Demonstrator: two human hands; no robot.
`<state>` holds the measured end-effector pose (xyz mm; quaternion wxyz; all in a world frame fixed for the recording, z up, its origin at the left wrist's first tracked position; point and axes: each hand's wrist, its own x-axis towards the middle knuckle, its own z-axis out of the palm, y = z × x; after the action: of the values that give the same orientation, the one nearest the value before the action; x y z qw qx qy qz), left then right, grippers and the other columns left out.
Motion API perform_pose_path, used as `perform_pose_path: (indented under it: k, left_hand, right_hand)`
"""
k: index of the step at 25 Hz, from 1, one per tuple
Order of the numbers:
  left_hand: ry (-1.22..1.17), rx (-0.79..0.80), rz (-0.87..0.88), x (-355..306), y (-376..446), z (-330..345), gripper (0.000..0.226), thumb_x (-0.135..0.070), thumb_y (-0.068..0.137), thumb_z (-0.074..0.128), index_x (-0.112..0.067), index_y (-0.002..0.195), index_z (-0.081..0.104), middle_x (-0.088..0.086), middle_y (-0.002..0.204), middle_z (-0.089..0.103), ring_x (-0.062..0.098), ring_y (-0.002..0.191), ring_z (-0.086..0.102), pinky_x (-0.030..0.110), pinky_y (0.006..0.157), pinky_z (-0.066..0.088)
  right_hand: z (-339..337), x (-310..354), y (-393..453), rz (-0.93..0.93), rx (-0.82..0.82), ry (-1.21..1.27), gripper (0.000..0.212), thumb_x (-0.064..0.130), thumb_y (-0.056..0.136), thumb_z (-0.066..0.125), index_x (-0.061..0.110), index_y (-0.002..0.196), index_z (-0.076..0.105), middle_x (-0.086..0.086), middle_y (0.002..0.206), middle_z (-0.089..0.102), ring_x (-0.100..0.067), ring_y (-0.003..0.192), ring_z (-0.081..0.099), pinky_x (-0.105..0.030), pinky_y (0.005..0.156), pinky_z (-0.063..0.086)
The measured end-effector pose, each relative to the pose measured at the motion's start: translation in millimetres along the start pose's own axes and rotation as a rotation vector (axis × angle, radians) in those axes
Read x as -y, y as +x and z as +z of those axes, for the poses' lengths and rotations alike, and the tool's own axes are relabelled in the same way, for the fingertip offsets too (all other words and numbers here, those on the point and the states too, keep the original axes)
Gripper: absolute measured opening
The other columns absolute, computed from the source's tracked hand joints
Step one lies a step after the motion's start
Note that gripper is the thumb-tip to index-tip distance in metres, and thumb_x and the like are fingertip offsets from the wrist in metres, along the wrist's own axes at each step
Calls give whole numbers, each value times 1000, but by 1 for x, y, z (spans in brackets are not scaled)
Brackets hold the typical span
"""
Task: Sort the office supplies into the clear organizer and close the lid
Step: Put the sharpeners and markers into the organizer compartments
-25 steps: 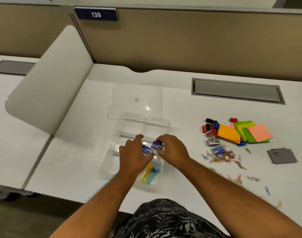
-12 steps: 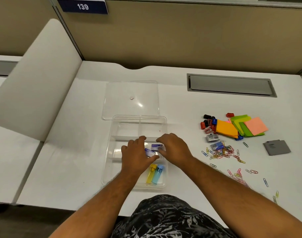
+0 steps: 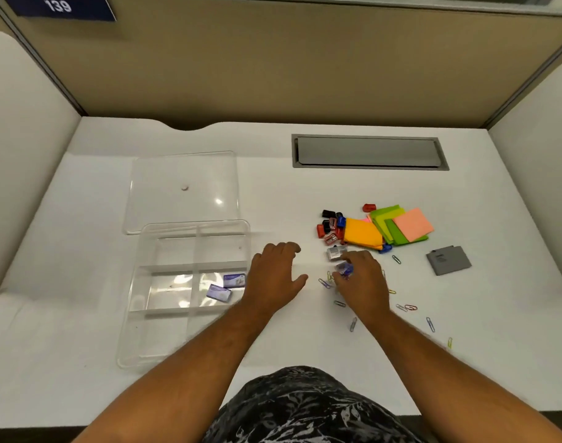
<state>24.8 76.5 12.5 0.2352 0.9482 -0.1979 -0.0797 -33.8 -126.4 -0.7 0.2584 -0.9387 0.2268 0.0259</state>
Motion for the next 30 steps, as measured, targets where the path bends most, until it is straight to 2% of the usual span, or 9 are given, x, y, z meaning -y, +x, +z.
perform_pose_path:
  k: [4,7,9,11,15,20,23,25,30]
  left_hand:
    - [-15,91,31,-46,42,47,53,-42,89,67,-25,138,52,-3,134,58,22,122,51,39,95,47]
    - [22,82,2,-70,65,75,46,-38,89,67,-23,131,56,1,128,61,25,113,54,40,86,45]
    - [53,55,-40,-77,76,84,34,-38,91,64,-24,122,61,0,119,64,24,107,56,39,83,43]
    - [64,23,-75,-78,79,85,29,-38,91,63,-24,116,63,-1,114,66,24,105,58,39,82,41]
    - [80,-59,-94,-70,63,66,35,-44,87,69,-27,118,65,-5,112,67,22,104,59,39,82,40]
    - [17,-252,-182,-35,9,7,31,-43,80,75,-33,108,66,-14,102,67,16,98,57,36,81,39]
    - [22,-300,-256,15,-32,-30,27,-40,79,77,-35,103,69,-16,98,68,15,96,58,37,80,45]
    - [8,-247,-324,54,-55,-49,30,-41,77,82,-36,104,71,-18,99,70,14,98,58,39,82,46]
    - [88,-20,-317,116,-86,-73,28,-37,84,79,-35,111,73,-15,110,72,17,105,57,37,86,41]
  right_hand:
    - [-13,-33,21,28,68,-89,52,44,80,81,21,123,64,-1,126,59,-24,116,58,-43,89,55]
    - [-11,-46,34,-71,110,-138,43,51,78,76,23,110,66,1,116,61,-23,108,59,-42,79,56]
    - [-9,-46,41,-93,135,-148,43,55,79,71,24,108,65,2,113,63,-23,106,60,-42,79,56]
    - [-5,-47,45,-113,143,-176,43,56,79,69,25,108,66,3,111,63,-22,104,60,-42,79,57]
    - [-3,-55,47,-166,151,-203,29,47,83,69,23,99,69,1,100,62,-23,95,61,-39,69,54]
    - [-10,-36,31,-167,98,38,34,42,85,78,24,113,71,6,110,67,-15,99,62,-34,77,57]
    - [-6,10,11,-310,79,148,26,39,86,77,29,108,69,13,105,64,-7,90,58,-19,70,46]
    - [5,52,-2,-391,119,172,26,39,86,76,29,109,69,15,104,62,-4,88,55,-16,70,46]
    - [45,128,-30,-547,235,46,26,41,84,71,30,107,69,12,103,62,-10,91,60,-31,77,55]
